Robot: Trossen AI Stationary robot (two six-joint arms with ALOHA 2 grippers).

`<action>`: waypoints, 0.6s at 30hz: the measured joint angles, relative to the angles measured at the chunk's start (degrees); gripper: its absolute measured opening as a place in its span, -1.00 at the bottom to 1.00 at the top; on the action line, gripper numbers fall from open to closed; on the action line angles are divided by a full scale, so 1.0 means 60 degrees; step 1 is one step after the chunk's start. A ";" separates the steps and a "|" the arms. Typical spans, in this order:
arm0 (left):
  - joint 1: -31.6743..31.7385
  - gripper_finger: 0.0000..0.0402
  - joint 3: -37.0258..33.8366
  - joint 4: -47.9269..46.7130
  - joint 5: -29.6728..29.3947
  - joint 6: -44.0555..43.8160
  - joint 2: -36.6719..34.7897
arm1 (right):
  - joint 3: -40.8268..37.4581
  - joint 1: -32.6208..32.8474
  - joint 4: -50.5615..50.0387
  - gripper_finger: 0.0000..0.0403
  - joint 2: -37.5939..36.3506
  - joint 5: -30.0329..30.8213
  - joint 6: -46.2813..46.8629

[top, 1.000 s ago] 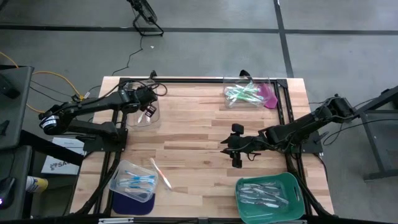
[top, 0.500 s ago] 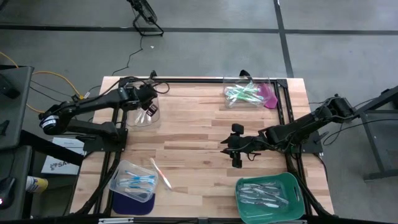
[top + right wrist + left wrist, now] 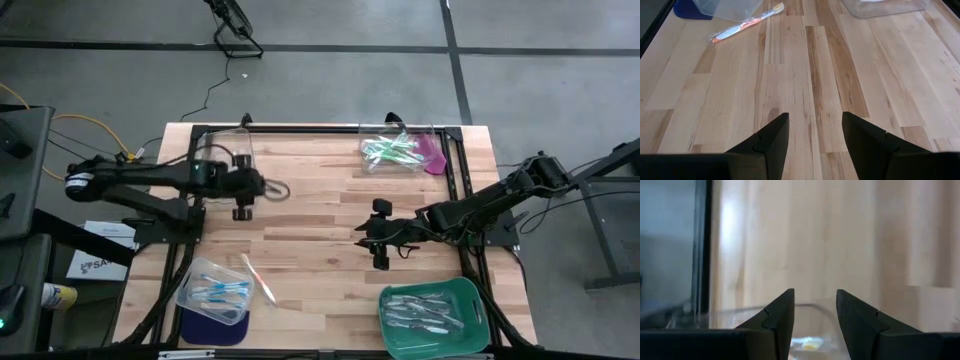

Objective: Pick & Place Toothbrushes
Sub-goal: Put the orange toothbrush into the top left transparent bin

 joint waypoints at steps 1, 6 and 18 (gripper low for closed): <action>-0.0290 -0.31 0.0000 0.0000 0.0023 0.0081 0.0000 | 0.0001 -0.0001 0.0001 -0.12 0.0000 0.0000 0.0000; -0.1515 -0.31 0.0000 0.0229 0.0602 0.0234 0.0000 | 0.0001 0.0000 0.0000 -0.12 0.0000 0.0000 0.0000; -0.3518 -0.31 0.0004 0.2624 0.1252 0.1910 0.0201 | 0.0001 0.0000 0.0000 -0.12 0.0000 0.0000 0.0033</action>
